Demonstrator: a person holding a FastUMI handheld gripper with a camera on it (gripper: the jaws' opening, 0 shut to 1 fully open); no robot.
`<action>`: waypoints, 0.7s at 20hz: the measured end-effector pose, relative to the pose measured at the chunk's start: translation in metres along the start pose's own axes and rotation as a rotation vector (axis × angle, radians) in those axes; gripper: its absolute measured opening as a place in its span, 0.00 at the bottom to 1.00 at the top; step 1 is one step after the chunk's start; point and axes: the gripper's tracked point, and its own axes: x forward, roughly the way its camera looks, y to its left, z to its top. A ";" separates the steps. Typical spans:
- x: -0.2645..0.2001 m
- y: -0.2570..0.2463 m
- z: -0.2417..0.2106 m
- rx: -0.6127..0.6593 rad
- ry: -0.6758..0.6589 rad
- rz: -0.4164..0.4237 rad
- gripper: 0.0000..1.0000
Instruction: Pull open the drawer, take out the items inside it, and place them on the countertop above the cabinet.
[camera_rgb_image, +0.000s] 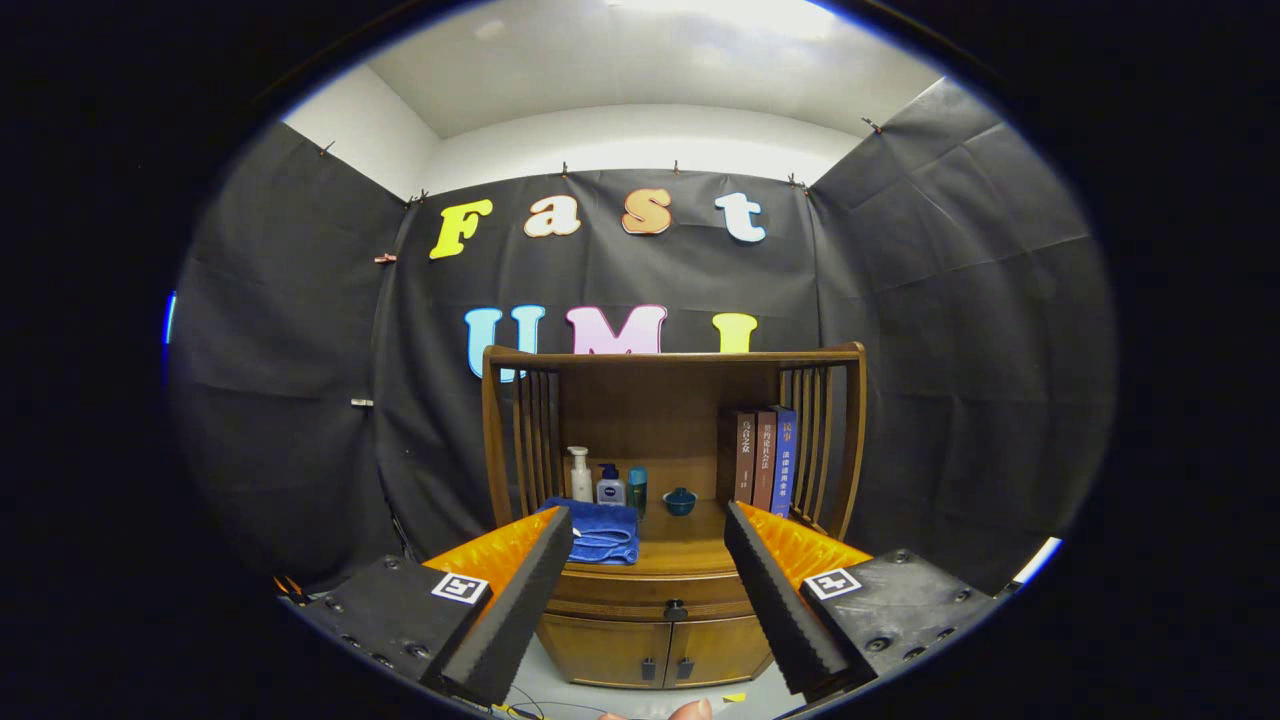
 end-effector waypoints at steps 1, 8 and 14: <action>0.000 0.000 0.000 0.001 0.000 0.000 0.99; 0.003 -0.002 0.000 0.011 -0.002 0.001 0.99; 0.043 0.004 -0.020 -0.038 0.002 0.025 0.99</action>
